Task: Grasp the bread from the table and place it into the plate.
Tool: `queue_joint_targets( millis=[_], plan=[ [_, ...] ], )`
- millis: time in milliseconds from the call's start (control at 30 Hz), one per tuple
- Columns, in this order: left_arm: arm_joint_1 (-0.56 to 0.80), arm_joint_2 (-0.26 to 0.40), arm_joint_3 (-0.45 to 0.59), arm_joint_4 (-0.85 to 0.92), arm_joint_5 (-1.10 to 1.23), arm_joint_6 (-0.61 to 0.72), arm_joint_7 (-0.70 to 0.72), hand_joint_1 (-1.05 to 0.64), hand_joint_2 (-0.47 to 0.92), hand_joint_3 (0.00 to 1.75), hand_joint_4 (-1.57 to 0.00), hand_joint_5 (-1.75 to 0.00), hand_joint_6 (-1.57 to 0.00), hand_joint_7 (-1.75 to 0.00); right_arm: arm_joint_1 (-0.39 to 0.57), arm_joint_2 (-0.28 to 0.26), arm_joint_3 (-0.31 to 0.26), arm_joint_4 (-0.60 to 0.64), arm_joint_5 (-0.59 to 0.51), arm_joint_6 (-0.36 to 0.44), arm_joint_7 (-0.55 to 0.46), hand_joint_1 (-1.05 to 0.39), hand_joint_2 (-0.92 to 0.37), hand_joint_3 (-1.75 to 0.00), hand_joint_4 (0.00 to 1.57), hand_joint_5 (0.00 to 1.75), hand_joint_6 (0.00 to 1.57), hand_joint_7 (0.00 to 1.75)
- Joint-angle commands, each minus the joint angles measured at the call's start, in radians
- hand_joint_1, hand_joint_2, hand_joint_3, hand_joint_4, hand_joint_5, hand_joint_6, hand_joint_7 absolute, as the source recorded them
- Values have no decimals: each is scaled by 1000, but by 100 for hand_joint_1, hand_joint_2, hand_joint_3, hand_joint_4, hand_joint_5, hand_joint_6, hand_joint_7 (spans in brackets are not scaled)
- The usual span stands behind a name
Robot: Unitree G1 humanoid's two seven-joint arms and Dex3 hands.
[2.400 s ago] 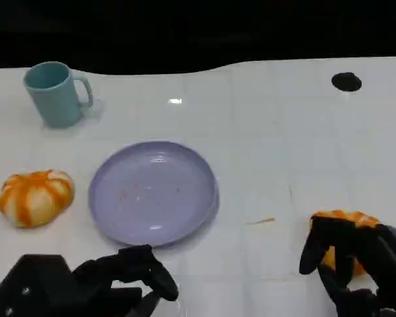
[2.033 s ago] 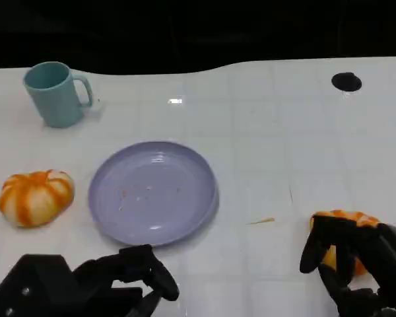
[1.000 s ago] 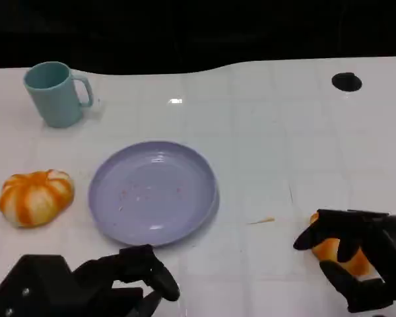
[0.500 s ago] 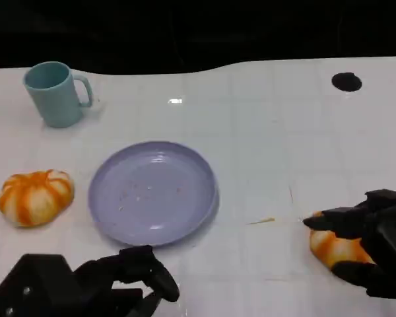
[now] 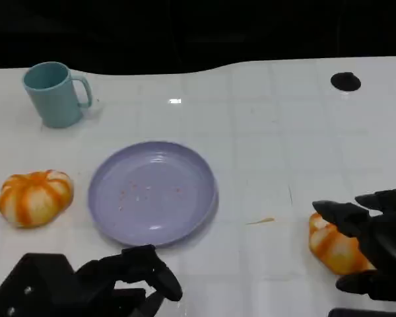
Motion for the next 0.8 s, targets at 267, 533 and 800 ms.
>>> queue_joint_targets(
  millis=[267, 533, 800],
  plan=[
    [5, -1, 7, -21, -8, 9, 7, -37, 79, 79, -72, -175, -56, -167, -108, -13, 56, 167, -46, 76, 23, -65, -91, 0, 6, 40, 28, 1],
    [7, -5, 3, -36, -6, 20, 13, -37, 78, 80, -72, -175, -57, -166, -195, -10, 101, 346, -31, 107, 10, -66, -92, -4, 8, 38, 31, 1],
    [9, -1, -2, -56, 4, 29, 15, -36, 79, 80, -71, -175, -57, -165, -269, 3, 153, 489, -7, 138, -18, -66, -92, -6, 10, 35, 35, 3]
  ],
)
